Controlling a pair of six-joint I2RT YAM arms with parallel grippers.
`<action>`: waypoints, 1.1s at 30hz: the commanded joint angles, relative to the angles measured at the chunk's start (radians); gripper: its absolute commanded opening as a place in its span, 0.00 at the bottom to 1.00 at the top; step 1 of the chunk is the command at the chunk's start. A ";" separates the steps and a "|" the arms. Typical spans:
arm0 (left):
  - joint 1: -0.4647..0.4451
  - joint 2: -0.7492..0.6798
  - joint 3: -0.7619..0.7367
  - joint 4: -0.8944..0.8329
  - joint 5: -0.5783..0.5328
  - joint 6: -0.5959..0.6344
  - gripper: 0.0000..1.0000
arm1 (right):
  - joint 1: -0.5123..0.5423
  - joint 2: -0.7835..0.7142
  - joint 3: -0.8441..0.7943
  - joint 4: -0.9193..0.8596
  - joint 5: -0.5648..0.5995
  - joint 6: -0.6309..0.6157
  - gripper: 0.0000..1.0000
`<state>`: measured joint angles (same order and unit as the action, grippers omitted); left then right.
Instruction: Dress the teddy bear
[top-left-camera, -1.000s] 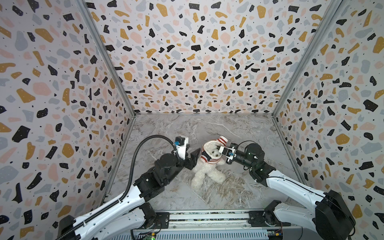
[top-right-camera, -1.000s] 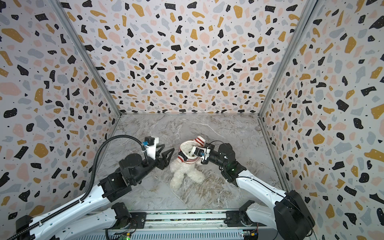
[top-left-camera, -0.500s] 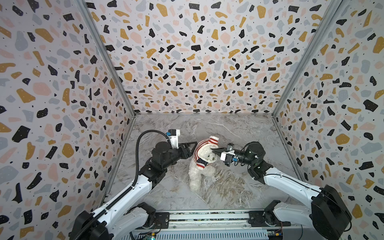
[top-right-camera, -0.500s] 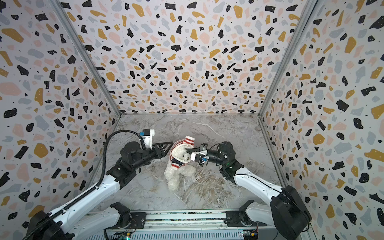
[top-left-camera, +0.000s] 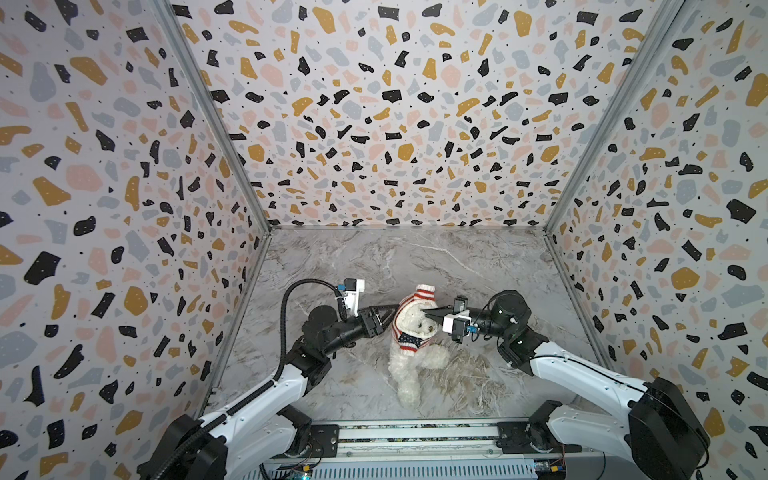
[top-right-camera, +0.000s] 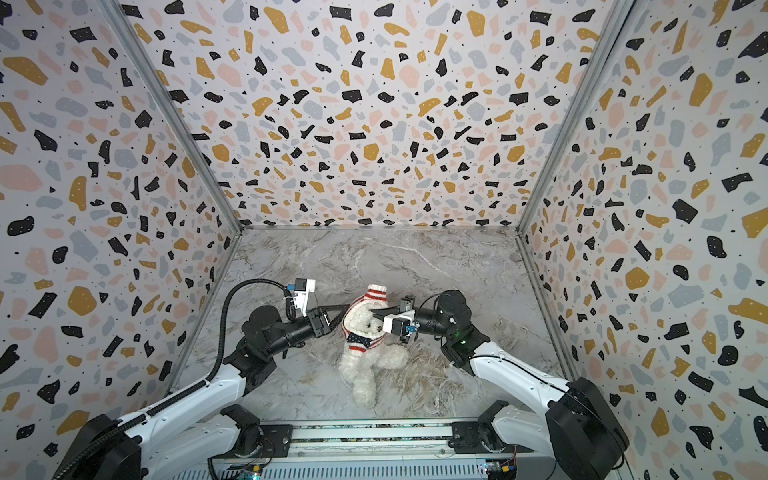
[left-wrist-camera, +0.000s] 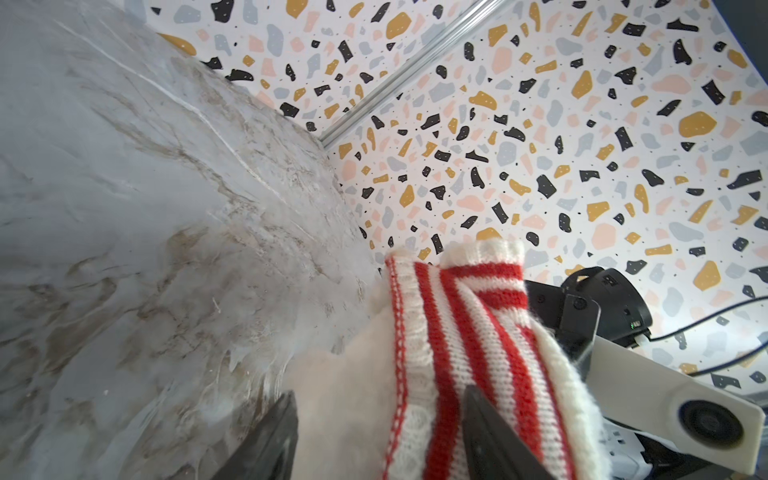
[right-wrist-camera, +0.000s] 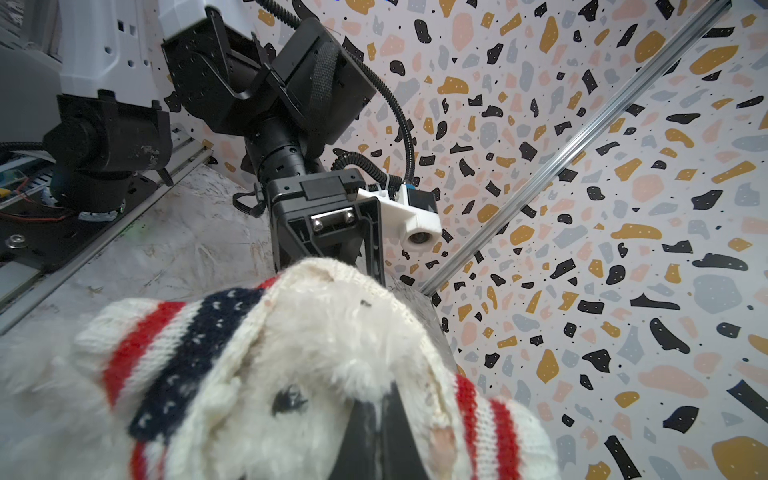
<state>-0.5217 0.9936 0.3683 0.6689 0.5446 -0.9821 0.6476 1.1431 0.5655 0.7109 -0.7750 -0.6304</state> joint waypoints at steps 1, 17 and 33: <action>-0.018 0.010 -0.035 0.170 0.053 -0.072 0.61 | -0.003 -0.021 0.002 0.049 -0.005 0.005 0.00; -0.038 -0.046 -0.095 0.186 0.017 -0.096 0.27 | -0.020 -0.036 -0.031 0.128 0.002 0.035 0.00; -0.035 -0.020 -0.040 -0.069 -0.219 0.036 0.00 | 0.021 -0.084 -0.008 0.088 -0.074 0.012 0.00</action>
<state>-0.5583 0.9451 0.2928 0.6861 0.4149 -1.0149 0.6437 1.0931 0.5259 0.7803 -0.8055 -0.6121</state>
